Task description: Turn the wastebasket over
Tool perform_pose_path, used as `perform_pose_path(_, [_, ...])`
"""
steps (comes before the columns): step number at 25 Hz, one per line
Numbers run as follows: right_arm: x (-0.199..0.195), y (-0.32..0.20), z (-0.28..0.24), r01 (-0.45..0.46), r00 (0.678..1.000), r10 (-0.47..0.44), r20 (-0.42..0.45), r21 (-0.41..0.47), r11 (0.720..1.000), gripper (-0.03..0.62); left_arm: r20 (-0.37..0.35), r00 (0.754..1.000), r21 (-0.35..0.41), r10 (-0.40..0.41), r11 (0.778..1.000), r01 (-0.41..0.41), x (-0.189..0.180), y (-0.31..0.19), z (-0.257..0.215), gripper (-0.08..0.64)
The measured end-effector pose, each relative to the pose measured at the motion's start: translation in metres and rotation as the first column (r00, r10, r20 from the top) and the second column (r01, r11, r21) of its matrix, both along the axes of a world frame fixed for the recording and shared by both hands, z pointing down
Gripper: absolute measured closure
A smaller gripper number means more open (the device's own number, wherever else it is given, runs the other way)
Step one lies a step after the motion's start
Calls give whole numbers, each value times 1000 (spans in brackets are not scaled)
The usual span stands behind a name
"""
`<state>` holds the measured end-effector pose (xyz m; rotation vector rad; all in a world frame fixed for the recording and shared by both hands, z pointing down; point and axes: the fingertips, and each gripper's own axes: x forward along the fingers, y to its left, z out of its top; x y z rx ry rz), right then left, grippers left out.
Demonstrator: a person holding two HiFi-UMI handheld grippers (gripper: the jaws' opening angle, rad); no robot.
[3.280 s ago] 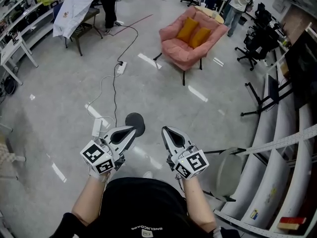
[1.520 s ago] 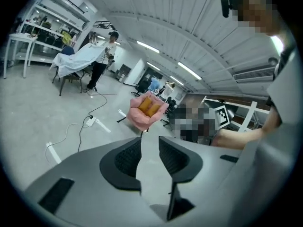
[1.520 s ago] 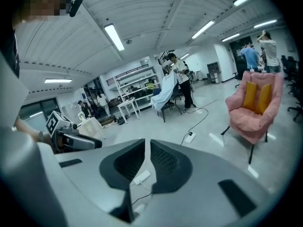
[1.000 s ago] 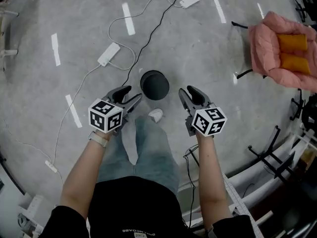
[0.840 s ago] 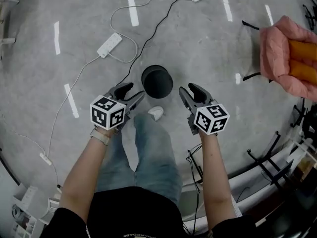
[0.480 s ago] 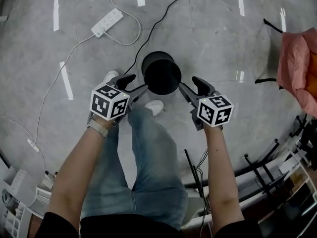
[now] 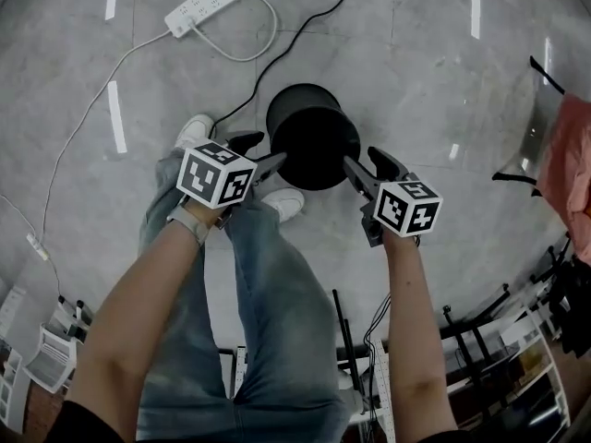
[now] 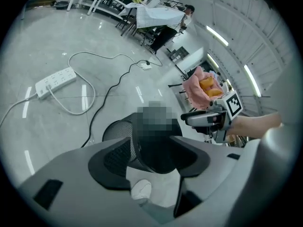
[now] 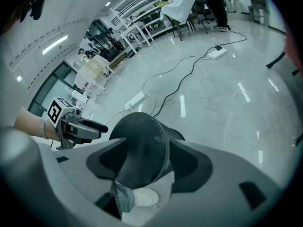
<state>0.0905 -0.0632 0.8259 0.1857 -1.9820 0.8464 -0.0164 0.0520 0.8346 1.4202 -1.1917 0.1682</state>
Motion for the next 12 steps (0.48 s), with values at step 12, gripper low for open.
perform_pose_path(12, [-3,6,47,-19,1000,21,23,-81,997,319,-27,997,15,70,997,-69,8,-16,40,311])
